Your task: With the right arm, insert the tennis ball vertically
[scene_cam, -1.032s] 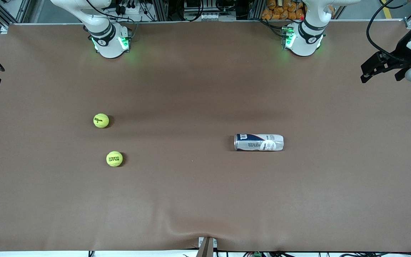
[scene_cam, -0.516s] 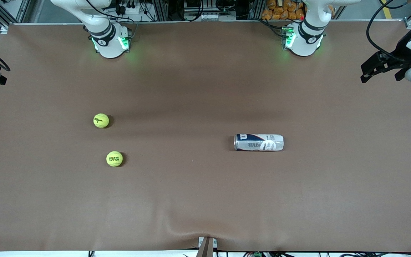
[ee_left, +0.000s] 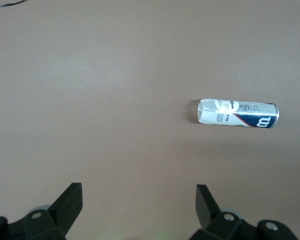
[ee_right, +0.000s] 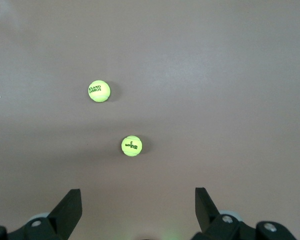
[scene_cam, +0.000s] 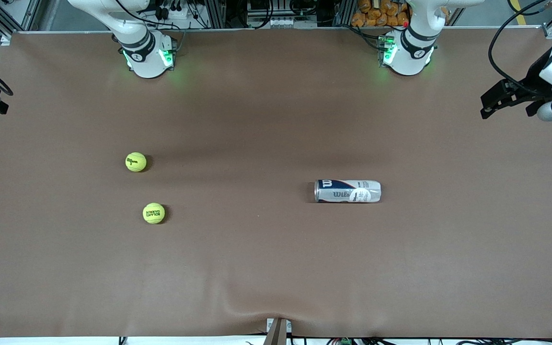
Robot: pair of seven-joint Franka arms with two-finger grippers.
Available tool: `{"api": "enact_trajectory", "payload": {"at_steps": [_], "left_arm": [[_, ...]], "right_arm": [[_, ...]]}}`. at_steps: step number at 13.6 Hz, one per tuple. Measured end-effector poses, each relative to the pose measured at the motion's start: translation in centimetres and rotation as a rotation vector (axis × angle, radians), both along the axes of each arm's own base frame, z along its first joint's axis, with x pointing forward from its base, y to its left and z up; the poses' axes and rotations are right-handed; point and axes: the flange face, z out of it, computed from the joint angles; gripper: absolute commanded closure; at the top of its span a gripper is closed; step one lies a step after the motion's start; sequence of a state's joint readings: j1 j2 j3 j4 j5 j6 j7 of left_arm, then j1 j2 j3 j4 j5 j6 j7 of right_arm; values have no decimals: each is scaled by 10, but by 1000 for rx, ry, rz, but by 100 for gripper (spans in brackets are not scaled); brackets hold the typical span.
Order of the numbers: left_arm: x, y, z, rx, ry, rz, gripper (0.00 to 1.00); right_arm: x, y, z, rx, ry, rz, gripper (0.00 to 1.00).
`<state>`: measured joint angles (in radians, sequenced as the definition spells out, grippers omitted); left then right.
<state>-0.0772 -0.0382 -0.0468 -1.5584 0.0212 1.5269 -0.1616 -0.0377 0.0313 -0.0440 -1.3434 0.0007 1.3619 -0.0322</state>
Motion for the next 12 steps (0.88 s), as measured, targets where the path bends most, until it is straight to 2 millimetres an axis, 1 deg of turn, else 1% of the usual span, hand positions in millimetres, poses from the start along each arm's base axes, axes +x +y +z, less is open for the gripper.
{"api": "enact_trajectory", "payload": {"at_steps": [4,12], "left_arm": [[10,-12,-16,2,27,-20,0],[29,-52,-56,8,87,-73,0]], "right_arm": [[0,0,0,0,0,-1,0],[0,-1,0,0,0,-2,0]]}}
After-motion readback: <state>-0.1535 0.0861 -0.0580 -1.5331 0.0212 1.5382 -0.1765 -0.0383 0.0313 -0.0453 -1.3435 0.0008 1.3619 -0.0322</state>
